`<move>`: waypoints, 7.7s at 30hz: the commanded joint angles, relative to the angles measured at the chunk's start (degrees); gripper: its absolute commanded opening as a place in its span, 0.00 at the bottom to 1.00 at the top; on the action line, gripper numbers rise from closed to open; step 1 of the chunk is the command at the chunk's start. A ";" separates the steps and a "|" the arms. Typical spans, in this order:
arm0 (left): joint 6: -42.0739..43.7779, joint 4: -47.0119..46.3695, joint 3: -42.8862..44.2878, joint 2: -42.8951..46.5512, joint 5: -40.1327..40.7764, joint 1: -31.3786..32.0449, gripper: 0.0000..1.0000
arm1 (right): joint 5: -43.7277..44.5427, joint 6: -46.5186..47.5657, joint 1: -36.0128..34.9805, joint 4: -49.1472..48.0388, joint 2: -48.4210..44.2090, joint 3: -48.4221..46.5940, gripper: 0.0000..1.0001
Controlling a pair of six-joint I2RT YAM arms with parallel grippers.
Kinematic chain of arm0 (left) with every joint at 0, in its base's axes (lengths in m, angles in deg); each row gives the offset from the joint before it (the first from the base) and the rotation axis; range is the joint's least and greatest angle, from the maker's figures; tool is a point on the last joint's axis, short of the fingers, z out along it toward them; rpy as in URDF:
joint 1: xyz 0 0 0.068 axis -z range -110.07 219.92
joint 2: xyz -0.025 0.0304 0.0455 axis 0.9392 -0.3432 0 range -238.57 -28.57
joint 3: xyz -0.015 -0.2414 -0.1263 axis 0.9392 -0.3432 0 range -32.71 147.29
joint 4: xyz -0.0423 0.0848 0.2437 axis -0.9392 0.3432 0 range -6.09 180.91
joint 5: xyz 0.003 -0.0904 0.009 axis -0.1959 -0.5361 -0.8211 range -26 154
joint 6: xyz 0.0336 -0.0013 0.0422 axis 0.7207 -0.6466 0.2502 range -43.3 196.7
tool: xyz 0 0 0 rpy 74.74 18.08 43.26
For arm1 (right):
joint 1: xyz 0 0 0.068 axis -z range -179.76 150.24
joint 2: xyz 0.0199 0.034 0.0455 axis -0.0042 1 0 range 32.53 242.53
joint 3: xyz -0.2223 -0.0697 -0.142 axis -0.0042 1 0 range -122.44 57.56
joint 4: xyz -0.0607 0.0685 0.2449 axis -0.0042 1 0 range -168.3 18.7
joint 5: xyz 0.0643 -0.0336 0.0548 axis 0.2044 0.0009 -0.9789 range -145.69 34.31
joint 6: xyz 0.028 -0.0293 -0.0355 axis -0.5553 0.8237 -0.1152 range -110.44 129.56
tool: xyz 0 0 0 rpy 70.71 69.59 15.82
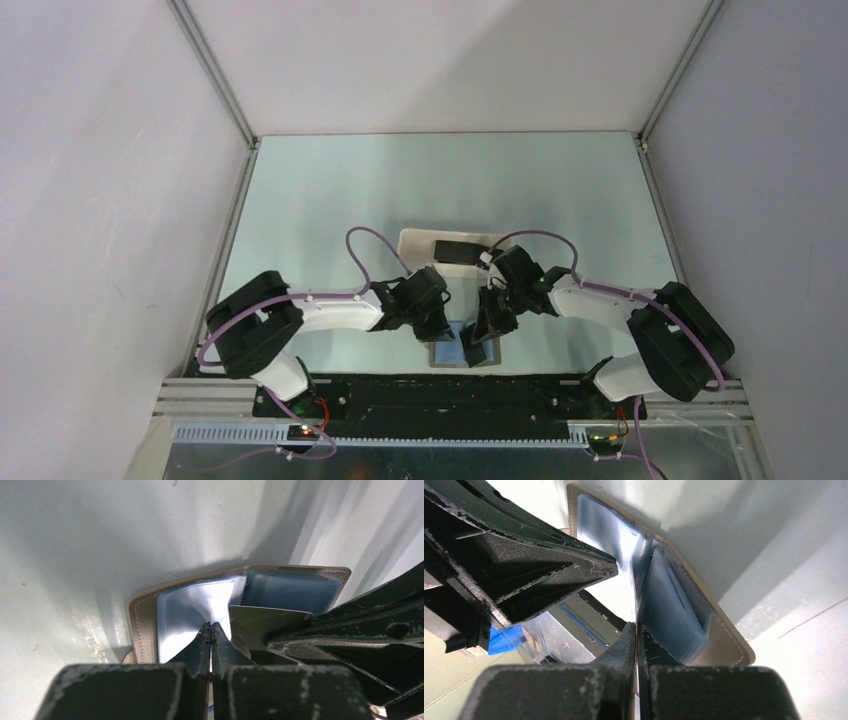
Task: Put the credit cards into the card holder
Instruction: Turn over the card slot in the card holder, then insert the credit card into the card holder.
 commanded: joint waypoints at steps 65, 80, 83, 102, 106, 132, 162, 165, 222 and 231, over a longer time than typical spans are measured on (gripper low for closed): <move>3.93 10.25 -2.48 5.27 6.68 -3.01 0.00 | -2.48 -0.42 1.56 -1.96 9.27 -3.41 0.00; 4.18 10.25 -2.30 5.05 6.70 -3.00 0.00 | -0.83 -2.86 2.00 -7.24 5.87 -1.80 0.00; 4.15 10.28 -2.32 4.97 6.68 -3.00 0.00 | -1.77 -3.19 2.00 -10.10 5.33 -0.61 0.00; 4.49 10.27 -2.13 4.60 6.68 -2.93 0.00 | -9.81 0.59 2.97 -19.71 6.95 1.69 0.00; 4.50 10.36 -2.14 4.61 6.68 -3.00 0.00 | -10.83 2.35 3.03 -18.59 6.23 1.60 0.00; 4.62 10.59 -1.87 4.39 6.68 -3.00 0.00 | 0.48 1.21 3.84 -14.85 6.27 0.28 0.00; 4.68 10.56 -2.02 4.71 6.68 -3.00 0.00 | 10.51 -7.70 -1.55 -8.43 3.90 1.71 0.57; 4.68 10.58 -2.04 4.78 6.68 -2.98 0.00 | 11.91 -6.85 -2.87 -4.29 3.24 -0.38 0.69; 4.70 10.62 -2.33 6.57 6.68 -2.99 0.00 | 6.45 -7.15 -7.98 1.60 5.23 -6.00 0.99; 5.43 10.55 -1.78 6.35 6.68 -3.00 0.00 | 5.69 -6.31 -7.15 -2.72 6.62 -6.19 0.92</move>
